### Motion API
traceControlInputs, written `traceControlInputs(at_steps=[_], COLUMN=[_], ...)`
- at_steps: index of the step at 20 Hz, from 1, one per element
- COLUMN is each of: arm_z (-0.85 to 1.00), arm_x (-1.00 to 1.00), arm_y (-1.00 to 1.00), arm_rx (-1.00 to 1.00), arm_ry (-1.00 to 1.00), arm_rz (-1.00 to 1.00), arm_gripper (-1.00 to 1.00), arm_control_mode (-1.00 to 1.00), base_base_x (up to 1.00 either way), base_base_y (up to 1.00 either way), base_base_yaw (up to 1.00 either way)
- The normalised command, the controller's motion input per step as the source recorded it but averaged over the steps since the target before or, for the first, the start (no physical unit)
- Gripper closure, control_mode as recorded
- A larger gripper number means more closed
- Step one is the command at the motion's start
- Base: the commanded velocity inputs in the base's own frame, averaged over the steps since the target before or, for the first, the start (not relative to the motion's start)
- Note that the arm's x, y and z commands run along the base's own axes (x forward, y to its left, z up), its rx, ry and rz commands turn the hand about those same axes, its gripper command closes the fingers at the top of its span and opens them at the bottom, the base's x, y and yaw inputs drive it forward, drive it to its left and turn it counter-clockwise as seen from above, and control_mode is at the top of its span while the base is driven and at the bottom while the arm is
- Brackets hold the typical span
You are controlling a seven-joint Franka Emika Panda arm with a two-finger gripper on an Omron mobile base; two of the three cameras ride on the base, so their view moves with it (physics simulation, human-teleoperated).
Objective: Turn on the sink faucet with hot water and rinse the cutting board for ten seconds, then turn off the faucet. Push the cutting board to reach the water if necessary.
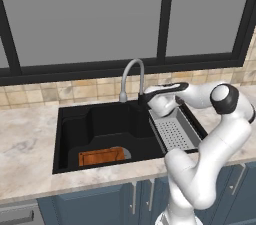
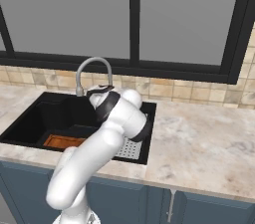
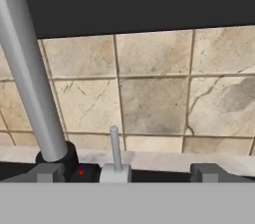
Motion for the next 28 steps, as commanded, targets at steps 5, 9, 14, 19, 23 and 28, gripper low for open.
traceControlInputs(at_steps=[5, 9, 14, 19, 23, 28], arm_z=[-0.07, -0.08, -0.06, 0.00, 0.00, 0.00], arm_x=[0.08, 0.06, 0.15, 0.18, 0.13, 0.08], arm_y=[0.00, 0.00, 0.00, -0.02, 0.00, 0.00], arm_rx=[0.00, 0.00, 0.00, 0.00, 0.00, 0.00], arm_ry=[0.00, 0.00, 0.00, 0.00, 0.00, 0.00], arm_rz=[0.00, 0.00, 0.00, 0.00, 0.00, 0.00], arm_gripper=[-1.00, -1.00, -1.00, -1.00, -1.00, -1.00], arm_control_mode=[-1.00, -1.00, -1.00, -1.00, -1.00, -1.00], base_base_x=[0.00, 0.00, 0.00, 0.00, 0.00, 0.00], base_base_y=[0.00, 0.00, 0.00, 0.00, 0.00, 0.00], base_base_yaw=[0.00, 0.00, 0.00, 0.00, 0.00, 0.00])
